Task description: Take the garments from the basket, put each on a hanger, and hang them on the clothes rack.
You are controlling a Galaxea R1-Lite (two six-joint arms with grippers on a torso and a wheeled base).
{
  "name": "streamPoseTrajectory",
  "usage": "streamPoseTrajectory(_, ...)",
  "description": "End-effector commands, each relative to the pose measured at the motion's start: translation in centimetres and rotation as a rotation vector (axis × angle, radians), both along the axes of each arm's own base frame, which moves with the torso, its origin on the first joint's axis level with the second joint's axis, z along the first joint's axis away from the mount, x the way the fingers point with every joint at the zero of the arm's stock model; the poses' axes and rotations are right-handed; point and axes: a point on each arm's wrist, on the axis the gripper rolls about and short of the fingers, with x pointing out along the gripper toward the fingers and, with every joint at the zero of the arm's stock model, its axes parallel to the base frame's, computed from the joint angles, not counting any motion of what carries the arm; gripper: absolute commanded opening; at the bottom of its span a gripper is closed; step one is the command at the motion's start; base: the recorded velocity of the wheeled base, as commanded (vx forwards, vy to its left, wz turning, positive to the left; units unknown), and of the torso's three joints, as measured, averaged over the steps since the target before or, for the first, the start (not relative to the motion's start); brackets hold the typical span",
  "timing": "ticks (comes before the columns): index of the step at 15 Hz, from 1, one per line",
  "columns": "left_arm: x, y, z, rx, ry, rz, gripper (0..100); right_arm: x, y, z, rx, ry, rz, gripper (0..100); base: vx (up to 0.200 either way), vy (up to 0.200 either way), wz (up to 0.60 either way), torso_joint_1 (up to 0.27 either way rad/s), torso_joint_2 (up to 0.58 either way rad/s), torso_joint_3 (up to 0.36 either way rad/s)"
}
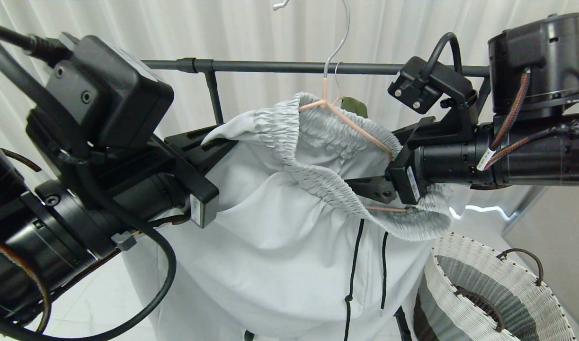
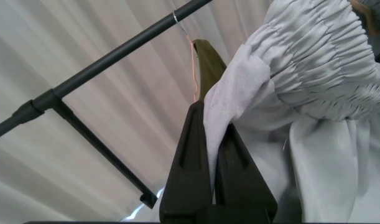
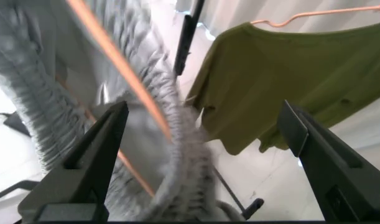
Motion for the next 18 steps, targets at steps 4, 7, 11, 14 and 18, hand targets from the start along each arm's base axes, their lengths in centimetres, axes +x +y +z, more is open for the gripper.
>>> streamPoseTrajectory(4, 0.0, 0.0, 0.0, 0.000, -0.001, 0.000, 0, 0.1, 0.1, 0.1, 0.004, -0.010, -0.007, 0, 0.000, 0.000, 0.00, 0.000, 0.00, 0.000)
streamPoseTrajectory(7, 0.1, -0.1, -0.1, 0.004, 0.003, 0.000, 0, 0.1, 0.0, 0.3, 0.011, -0.018, -0.010, 0, 0.000, 0.000, 0.00, 0.000, 0.00, 0.000)
streamPoseTrajectory(11, 0.0, 0.0, -0.4, 0.030, -0.004, 0.003, 0, 0.3, -0.1, 0.7, -0.008, -0.084, 0.007, 0, 0.000, 0.000, 0.00, 0.000, 0.00, 0.000)
streamPoseTrajectory(14, -0.2, 0.2, -0.9, 0.045, 0.005, 0.004, 100, 0.3, -0.2, 1.1, -0.020, -0.151, 0.025, 0, 0.000, 0.000, 0.00, 0.000, 0.00, 0.000)
streamPoseTrajectory(18, -1.2, 1.9, -1.4, 0.033, 0.007, 0.033, 100, -0.2, -1.1, 1.7, -0.041, -0.211, 0.027, 0, 0.000, 0.000, 0.00, 0.000, 0.00, 0.000)
